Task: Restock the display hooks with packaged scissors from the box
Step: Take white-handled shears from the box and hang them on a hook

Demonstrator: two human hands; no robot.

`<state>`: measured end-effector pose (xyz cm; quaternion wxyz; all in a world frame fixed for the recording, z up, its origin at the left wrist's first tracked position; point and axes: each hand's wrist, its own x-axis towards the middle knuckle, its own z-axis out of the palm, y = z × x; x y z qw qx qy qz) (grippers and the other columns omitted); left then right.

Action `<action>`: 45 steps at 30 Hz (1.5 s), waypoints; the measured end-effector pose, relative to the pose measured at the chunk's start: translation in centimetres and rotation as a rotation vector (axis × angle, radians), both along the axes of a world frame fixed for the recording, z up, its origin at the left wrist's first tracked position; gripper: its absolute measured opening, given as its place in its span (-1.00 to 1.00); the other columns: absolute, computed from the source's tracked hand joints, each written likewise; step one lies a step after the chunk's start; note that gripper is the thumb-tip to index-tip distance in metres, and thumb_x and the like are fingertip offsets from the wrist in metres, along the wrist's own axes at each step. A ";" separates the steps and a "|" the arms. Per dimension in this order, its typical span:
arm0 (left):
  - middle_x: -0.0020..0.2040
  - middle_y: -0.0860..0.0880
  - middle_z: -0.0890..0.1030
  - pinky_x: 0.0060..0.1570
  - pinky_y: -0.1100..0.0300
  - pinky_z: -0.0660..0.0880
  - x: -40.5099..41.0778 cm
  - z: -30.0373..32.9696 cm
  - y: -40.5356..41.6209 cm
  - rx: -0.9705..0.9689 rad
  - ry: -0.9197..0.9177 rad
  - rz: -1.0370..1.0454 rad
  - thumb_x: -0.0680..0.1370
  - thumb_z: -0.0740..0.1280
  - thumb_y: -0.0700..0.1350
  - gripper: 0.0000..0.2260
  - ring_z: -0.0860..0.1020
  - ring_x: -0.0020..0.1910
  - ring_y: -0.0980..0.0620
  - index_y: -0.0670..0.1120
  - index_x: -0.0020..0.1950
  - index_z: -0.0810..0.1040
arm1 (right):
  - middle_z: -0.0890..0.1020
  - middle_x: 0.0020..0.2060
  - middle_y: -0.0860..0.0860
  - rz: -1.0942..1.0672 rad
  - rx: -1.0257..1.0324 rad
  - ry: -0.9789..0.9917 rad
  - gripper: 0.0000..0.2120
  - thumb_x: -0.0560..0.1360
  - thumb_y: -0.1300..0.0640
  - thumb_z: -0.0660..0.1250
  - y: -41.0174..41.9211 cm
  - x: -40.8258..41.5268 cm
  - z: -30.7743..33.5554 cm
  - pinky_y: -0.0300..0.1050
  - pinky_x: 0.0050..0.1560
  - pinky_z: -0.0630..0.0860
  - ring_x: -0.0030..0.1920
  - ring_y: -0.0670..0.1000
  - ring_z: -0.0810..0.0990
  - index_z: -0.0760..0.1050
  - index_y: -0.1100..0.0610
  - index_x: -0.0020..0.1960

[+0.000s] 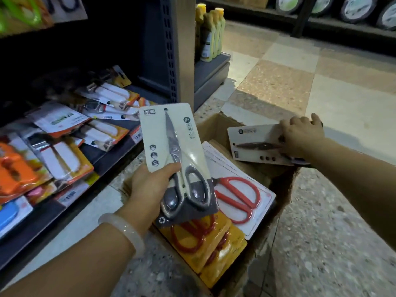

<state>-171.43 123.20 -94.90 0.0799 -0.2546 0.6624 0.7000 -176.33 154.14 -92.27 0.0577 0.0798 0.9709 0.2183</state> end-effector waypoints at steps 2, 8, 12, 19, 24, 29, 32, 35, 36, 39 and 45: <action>-0.07 -0.15 0.69 -0.02 -0.03 0.60 0.3 -0.4 -1.1 -0.060 0.010 -0.054 0.36 0.50 -0.18 -0.72 0.66 -0.10 -0.14 -0.16 0.04 0.61 | 0.48 0.18 0.17 0.025 0.055 0.018 -0.49 0.43 -0.04 0.35 -0.4 0.0 -0.4 0.07 0.26 0.33 0.20 0.20 0.45 0.32 0.16 0.28; -0.08 -0.17 0.68 0.02 -0.06 0.59 0.5 -0.5 -3.6 -0.090 0.045 -0.037 0.38 0.49 -0.16 -0.75 0.65 -0.08 -0.15 -0.16 0.03 0.61 | 0.45 -0.20 0.12 0.009 -0.208 0.189 -0.69 0.48 0.03 0.35 -4.4 -0.7 3.1 -0.16 -0.35 0.25 -0.22 0.11 0.40 0.44 0.23 0.10; -0.08 -0.16 0.69 -0.02 0.00 0.60 -0.4 0.6 -5.0 -0.069 0.099 0.044 0.39 0.49 -0.18 -0.75 0.66 -0.11 -0.13 -0.17 0.04 0.61 | 0.45 -0.16 0.18 0.046 -0.688 0.259 -0.67 0.47 -0.03 0.37 -8.9 -1.7 6.9 -0.05 -0.27 0.31 -0.15 0.15 0.39 0.36 0.22 -0.06; -0.17 -0.11 0.68 -0.12 0.08 0.58 -0.5 3.9 -8.9 -0.037 0.161 0.161 0.38 0.49 -0.18 -0.84 0.65 -0.22 -0.09 -0.09 -0.07 0.61 | 0.48 -0.38 0.06 0.028 -1.472 0.215 -0.81 0.48 0.12 0.38 -18.5 0.0 4.8 -0.46 -0.56 0.30 -0.43 -0.09 0.41 0.43 0.16 -0.24; -0.21 -0.15 0.69 -0.10 0.01 0.59 2.0 4.3 -14.6 -0.052 0.174 0.248 0.36 0.49 -0.21 -0.80 0.66 -0.24 -0.14 -0.18 -0.04 0.64 | 0.50 -0.39 0.03 0.021 -1.656 0.195 -0.80 0.44 0.07 0.41 -24.4 1.1 2.5 -0.17 -0.29 0.40 -0.32 0.02 0.48 0.47 0.15 -0.24; -0.23 -0.10 0.71 -0.23 0.13 0.57 6.2 5.4 -21.5 -0.040 0.203 0.328 0.36 0.48 -0.21 -0.83 0.67 -0.31 -0.03 -0.14 -0.07 0.65 | 0.52 -0.34 -0.07 0.177 -1.770 0.132 -0.85 0.47 0.11 0.39 -31.2 3.1 2.8 -0.29 -0.36 0.36 -0.30 -0.09 0.48 0.44 0.03 -0.23; -0.15 -0.12 0.72 -0.08 0.03 0.59 10.1 6.7 -26.5 -0.070 0.254 0.377 0.36 0.49 -0.21 -0.78 0.68 -0.18 -0.10 -0.13 -0.01 0.65 | 0.63 -0.25 -0.02 0.290 -1.831 0.041 -0.91 0.47 0.16 0.38 -36.7 5.1 3.3 -0.16 -0.20 0.50 -0.24 -0.08 0.58 0.51 0.02 -0.17; -0.21 -0.07 0.72 -0.21 0.12 0.58 14.6 8.8 -31.1 -0.116 0.315 0.471 0.39 0.45 -0.28 -0.81 0.68 -0.28 -0.03 -0.15 -0.02 0.62 | 0.66 -0.15 0.06 0.313 -1.908 -0.041 -0.91 0.46 0.09 0.40 -42.3 7.8 4.0 -0.04 -0.09 0.52 -0.14 0.05 0.60 0.50 0.03 -0.10; -0.20 -0.08 0.72 -0.19 0.10 0.58 16.2 9.6 -32.7 -0.141 0.339 0.492 0.39 0.45 -0.29 -0.80 0.68 -0.25 -0.06 -0.16 -0.01 0.61 | 0.65 -0.17 0.05 0.341 -1.927 -0.061 -0.91 0.46 0.07 0.40 -44.1 8.8 4.4 -0.10 -0.14 0.52 -0.17 0.04 0.59 0.49 0.02 -0.11; -0.12 -0.09 0.72 -0.11 0.05 0.58 20.9 12.3 -37.2 -0.254 0.407 0.556 0.35 0.48 -0.31 -0.76 0.68 -0.13 -0.11 -0.16 -0.01 0.61 | 0.64 -0.25 -0.05 0.467 -1.971 -0.098 -0.91 0.48 0.12 0.37 -49.2 12.4 6.5 -0.37 -0.37 0.43 -0.28 -0.13 0.57 0.47 -0.01 -0.14; -0.15 -0.10 0.72 -0.21 0.07 0.56 29.0 15.9 -44.0 -0.318 0.545 0.659 0.08 0.55 -0.13 -0.57 0.67 -0.17 -0.10 -0.11 -0.08 0.61 | 0.69 -0.17 -0.05 0.593 -2.040 -0.173 -0.81 0.35 -0.01 0.43 -57.8 18.0 10.2 0.07 -0.04 0.53 -0.08 0.05 0.63 0.52 0.02 -0.10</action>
